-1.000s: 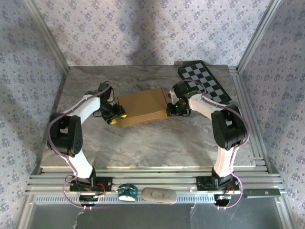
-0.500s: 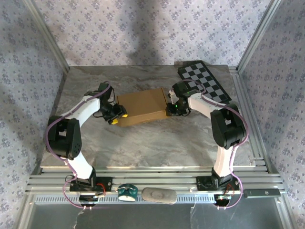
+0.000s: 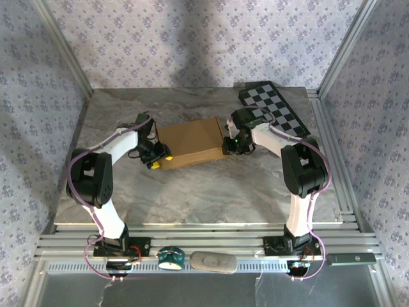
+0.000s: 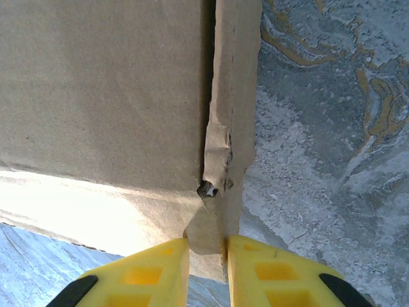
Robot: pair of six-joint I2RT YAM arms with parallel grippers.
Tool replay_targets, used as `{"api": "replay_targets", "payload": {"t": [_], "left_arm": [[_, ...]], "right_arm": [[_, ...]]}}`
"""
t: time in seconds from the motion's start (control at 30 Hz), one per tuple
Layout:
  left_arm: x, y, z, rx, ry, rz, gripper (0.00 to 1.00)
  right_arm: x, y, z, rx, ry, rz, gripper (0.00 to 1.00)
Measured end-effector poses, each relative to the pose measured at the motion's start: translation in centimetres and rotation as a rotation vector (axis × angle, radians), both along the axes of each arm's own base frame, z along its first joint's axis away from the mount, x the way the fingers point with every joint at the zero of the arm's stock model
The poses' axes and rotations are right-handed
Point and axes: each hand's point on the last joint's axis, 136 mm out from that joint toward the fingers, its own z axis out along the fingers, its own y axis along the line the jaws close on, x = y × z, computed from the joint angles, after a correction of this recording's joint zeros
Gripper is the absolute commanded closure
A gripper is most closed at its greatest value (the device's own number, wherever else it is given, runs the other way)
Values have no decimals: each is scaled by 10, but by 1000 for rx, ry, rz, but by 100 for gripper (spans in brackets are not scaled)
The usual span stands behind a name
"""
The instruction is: Fold the paper box
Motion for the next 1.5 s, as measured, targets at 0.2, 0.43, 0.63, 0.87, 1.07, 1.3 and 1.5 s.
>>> {"api": "replay_targets", "payload": {"t": [0.2, 0.43, 0.63, 0.87, 1.07, 1.3, 1.5], "left_arm": [[4, -2, 1, -14, -11, 10, 45], [5, -9, 0, -55, 13, 48, 45], [4, -13, 1, -81, 31, 67, 49], [6, -15, 1, -98, 35, 80, 53], [6, -16, 1, -109, 41, 90, 54], [7, -15, 1, -140, 66, 117, 54], [9, -16, 3, -156, 80, 135, 55]], "right_arm": [[1, -1, 0, 2, 5, -3, 77], [2, 1, 0, 18, 42, -3, 75], [5, -1, 4, 45, 79, -23, 74], [7, -2, 7, 49, 101, -31, 74], [8, -2, 4, 46, 121, -36, 73], [9, -2, 5, 45, 143, -38, 71], [13, -1, 9, 43, 168, -42, 68]]}}
